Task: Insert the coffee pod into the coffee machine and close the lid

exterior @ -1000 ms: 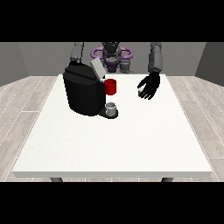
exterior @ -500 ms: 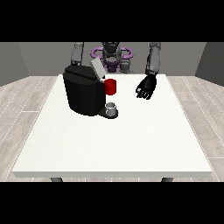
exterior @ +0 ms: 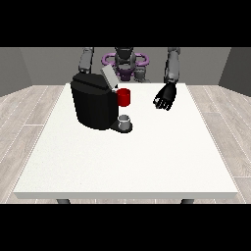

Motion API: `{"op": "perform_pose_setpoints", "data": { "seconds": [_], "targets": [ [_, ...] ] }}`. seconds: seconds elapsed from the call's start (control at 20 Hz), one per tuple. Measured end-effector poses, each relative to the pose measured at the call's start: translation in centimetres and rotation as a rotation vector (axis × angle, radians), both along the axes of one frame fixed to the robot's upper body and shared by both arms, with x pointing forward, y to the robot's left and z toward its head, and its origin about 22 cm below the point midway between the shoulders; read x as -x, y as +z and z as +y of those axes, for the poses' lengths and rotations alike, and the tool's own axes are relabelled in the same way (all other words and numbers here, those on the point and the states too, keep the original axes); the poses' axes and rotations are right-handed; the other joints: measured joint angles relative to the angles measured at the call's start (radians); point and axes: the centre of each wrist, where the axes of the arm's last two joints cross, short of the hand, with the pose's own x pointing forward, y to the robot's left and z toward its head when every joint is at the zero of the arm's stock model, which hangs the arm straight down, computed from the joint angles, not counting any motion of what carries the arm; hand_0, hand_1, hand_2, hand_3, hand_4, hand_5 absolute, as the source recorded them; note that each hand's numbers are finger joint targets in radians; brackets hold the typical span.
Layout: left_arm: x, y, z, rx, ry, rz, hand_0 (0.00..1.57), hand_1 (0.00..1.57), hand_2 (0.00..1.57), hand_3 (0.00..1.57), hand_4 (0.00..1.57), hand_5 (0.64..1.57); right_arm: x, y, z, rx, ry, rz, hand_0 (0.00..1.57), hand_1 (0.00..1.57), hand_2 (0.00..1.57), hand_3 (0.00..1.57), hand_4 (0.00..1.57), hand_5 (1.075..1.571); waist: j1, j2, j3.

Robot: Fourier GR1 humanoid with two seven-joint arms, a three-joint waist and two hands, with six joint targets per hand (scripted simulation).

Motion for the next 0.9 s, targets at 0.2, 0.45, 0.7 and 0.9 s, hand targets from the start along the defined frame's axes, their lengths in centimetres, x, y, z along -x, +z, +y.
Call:
{"op": "perform_pose_setpoints", "data": {
  "seconds": [0.2,0.45,0.7,0.9],
  "targets": [
    [-0.3,0.1,-0.7,0.039,-0.030,-0.002,1.42,1.42,1.40,1.33,0.49,1.571,0.5,-1.1,0.1,0.047,-0.045,0.045,0.00,0.00,0.00,0.00,0.00,1.571,0.017,-0.036,-0.0008],
    [-1.2,0.9,-2.2,0.159,-0.057,0.024,1.42,1.42,1.41,1.33,0.52,1.571,0.9,-1.9,-0.4,0.081,-0.060,0.097,0.00,0.00,0.00,0.00,0.00,1.571,0.022,-0.080,-0.0011],
    [-2.5,3.2,-3.9,0.185,-0.090,0.060,1.40,1.40,1.39,1.33,0.54,1.571,1.0,-2.8,-0.4,0.097,-0.077,0.132,0.00,0.00,0.00,0.00,0.00,1.571,0.031,-0.117,-0.0009],
    [-4.2,6.7,-4.5,0.191,-0.114,0.051,1.40,1.40,1.39,1.33,0.54,1.571,1.1,-3.3,-0.8,0.103,-0.060,0.121,0.00,0.00,0.00,0.00,0.00,1.571,0.023,-0.119,-0.0007]
  ]
}}
